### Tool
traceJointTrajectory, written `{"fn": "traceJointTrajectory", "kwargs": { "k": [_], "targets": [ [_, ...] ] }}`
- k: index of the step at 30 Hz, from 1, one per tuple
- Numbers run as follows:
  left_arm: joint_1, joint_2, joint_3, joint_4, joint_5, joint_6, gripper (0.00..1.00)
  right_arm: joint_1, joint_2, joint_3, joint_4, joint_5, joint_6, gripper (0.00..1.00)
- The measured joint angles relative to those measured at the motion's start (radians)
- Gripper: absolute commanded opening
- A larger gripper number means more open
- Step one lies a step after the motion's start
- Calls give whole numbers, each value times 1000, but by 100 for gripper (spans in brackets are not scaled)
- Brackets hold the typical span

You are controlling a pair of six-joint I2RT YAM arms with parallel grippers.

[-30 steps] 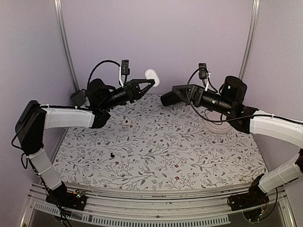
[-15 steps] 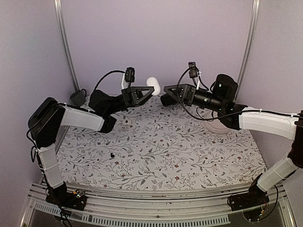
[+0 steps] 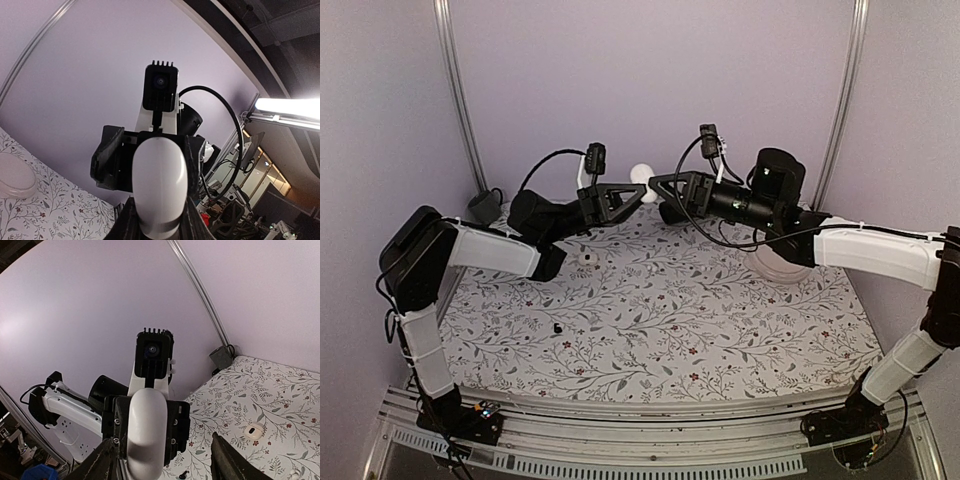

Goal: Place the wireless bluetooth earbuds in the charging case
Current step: Open the charging case.

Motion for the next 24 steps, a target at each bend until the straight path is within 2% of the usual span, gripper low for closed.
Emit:
{"fn": "traceJointTrajectory", "kwargs": {
  "k": [12, 24],
  "targets": [
    [4, -2, 2, -35, 0, 2, 0, 6, 2, 18, -90, 88, -49, 55],
    [11, -28, 4, -36, 23, 0, 0, -24, -37, 13, -140, 150, -48, 54]
  ]
}}
